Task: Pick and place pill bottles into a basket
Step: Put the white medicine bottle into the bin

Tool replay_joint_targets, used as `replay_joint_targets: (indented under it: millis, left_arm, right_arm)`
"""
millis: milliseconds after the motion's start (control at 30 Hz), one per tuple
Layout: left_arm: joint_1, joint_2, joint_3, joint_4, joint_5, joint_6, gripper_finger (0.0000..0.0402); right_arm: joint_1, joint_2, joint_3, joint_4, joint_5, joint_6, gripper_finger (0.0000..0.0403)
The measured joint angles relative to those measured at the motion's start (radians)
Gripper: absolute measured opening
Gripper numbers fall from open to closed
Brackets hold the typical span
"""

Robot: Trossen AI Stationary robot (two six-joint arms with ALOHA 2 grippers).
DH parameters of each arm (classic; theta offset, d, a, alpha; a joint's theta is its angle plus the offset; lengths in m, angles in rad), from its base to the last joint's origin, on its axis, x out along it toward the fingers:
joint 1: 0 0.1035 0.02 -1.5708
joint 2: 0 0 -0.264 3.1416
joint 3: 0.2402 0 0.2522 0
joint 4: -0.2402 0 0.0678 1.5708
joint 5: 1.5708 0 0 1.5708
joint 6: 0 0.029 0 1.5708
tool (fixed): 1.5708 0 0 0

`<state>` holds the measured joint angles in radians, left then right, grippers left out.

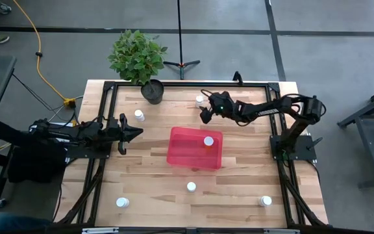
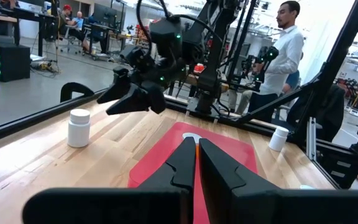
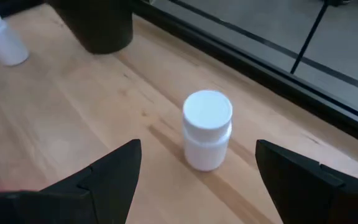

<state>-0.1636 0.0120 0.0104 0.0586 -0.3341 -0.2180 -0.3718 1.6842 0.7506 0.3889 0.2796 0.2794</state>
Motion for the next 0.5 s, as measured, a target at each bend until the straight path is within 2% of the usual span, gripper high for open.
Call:
replay_joint_targets:
  millis: [500]
  left_arm:
    - [0.000, 0.000, 0.000, 0.000, 0.000, 0.000, 0.0058]
  right_arm:
    - [-0.068, 0.070, 0.000, 0.173, -0.086, -0.028, 0.0307]
